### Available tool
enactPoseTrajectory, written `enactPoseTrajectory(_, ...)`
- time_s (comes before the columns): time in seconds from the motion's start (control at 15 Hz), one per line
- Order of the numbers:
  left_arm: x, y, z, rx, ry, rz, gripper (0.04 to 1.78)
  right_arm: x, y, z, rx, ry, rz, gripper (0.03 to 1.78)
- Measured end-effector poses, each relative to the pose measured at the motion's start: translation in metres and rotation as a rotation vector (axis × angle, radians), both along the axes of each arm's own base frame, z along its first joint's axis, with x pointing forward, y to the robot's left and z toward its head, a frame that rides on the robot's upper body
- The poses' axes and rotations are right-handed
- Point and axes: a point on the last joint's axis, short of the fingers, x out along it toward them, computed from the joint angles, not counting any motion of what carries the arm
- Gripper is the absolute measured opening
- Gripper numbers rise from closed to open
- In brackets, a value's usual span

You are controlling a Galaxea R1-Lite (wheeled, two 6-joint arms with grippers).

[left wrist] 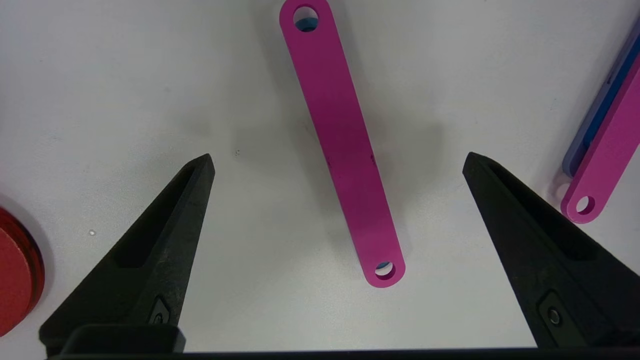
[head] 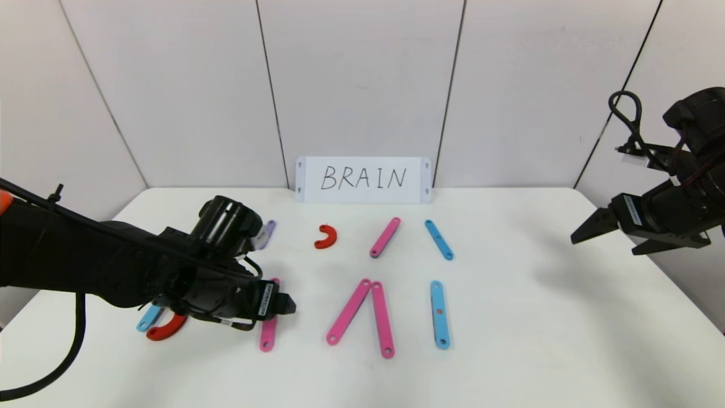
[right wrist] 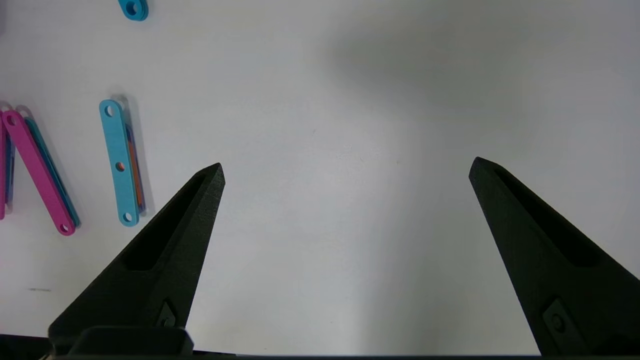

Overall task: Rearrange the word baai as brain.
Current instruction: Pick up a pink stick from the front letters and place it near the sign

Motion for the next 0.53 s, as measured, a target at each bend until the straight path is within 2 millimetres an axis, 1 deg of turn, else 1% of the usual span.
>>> enactPoseTrajectory(0.53,0.0028,-0.0003,-0.0020,0.005,-0.001,0.003,1.74,-0.0002,-0.0001,-0.0001,0.000,0.000,0.000,1.71)
